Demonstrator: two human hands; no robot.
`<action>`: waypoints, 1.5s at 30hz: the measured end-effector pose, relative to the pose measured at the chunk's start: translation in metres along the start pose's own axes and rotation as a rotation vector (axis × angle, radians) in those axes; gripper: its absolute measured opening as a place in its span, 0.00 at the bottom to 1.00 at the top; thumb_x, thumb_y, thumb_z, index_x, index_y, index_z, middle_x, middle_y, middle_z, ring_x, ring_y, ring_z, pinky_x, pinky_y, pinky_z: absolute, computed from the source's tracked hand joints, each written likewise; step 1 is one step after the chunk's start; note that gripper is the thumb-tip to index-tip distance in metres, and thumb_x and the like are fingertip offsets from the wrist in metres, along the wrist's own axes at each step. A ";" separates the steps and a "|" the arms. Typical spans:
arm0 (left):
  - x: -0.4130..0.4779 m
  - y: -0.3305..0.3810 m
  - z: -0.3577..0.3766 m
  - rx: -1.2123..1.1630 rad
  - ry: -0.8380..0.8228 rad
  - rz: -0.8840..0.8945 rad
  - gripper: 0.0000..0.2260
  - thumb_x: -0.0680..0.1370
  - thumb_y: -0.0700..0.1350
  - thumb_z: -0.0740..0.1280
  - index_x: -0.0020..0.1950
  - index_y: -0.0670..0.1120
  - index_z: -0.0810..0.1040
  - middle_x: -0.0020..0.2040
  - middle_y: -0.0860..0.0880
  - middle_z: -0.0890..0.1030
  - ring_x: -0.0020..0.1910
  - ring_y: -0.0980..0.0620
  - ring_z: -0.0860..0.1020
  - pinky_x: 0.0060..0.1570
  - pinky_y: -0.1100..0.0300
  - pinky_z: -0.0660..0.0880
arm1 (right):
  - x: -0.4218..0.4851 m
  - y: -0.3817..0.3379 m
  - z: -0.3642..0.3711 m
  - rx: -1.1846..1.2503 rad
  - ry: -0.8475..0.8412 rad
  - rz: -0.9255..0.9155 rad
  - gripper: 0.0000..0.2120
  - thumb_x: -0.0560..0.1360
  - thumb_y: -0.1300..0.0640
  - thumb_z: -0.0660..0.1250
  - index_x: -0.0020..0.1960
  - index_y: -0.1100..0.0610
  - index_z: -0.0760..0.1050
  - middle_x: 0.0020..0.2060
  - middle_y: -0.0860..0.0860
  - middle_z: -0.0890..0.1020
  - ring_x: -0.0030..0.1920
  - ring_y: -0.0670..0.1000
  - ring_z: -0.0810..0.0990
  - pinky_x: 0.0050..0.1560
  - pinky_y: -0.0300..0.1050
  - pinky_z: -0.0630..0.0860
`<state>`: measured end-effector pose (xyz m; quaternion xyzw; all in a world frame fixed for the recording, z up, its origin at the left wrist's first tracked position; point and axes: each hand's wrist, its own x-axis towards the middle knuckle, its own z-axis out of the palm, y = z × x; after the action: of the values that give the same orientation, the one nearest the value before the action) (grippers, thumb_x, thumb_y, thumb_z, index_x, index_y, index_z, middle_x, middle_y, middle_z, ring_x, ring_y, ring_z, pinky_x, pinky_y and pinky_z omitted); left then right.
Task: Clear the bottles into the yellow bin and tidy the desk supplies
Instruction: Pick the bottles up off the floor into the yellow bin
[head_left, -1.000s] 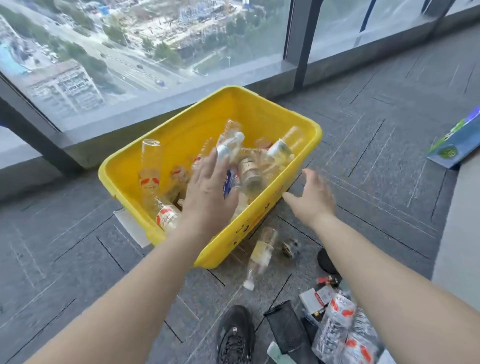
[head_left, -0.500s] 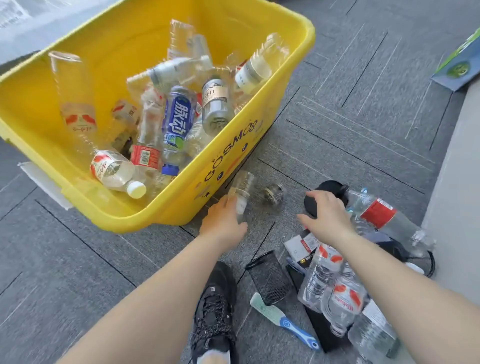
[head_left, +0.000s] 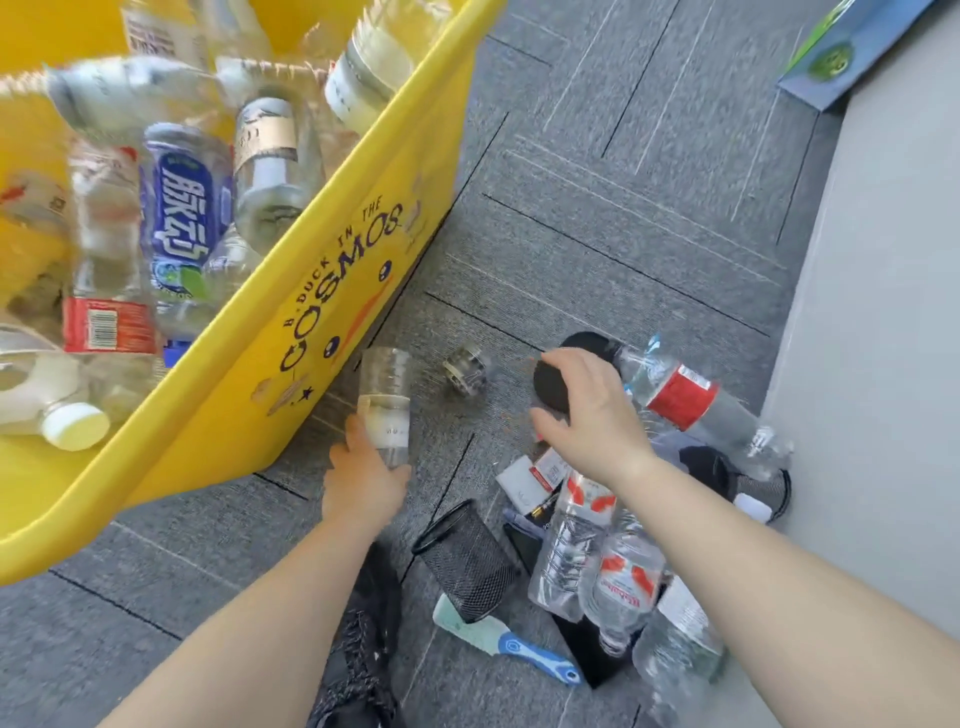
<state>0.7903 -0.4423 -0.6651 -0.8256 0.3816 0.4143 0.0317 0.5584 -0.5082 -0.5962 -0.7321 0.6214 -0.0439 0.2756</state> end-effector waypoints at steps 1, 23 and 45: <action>-0.008 0.003 0.000 -0.020 0.005 0.008 0.42 0.75 0.52 0.69 0.76 0.49 0.42 0.70 0.38 0.61 0.64 0.34 0.68 0.59 0.42 0.70 | -0.002 0.004 -0.007 -0.022 0.035 0.001 0.26 0.74 0.52 0.67 0.69 0.55 0.66 0.68 0.51 0.69 0.68 0.53 0.64 0.70 0.49 0.61; -0.123 0.103 -0.087 -0.211 0.087 0.512 0.29 0.71 0.54 0.71 0.67 0.61 0.60 0.61 0.55 0.68 0.56 0.53 0.72 0.53 0.51 0.74 | -0.032 0.013 -0.086 -0.321 0.148 0.313 0.29 0.74 0.51 0.69 0.70 0.52 0.61 0.65 0.53 0.71 0.62 0.56 0.70 0.60 0.51 0.70; -0.140 0.055 -0.312 0.066 0.472 0.347 0.35 0.77 0.54 0.65 0.78 0.52 0.50 0.79 0.49 0.45 0.77 0.45 0.50 0.72 0.47 0.57 | 0.040 -0.223 -0.162 0.569 -0.127 0.201 0.25 0.77 0.48 0.64 0.66 0.64 0.70 0.55 0.58 0.79 0.55 0.58 0.78 0.58 0.52 0.74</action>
<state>0.9085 -0.5119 -0.3475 -0.8201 0.5272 0.1974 -0.1028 0.6989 -0.5851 -0.3687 -0.5617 0.6350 -0.1430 0.5108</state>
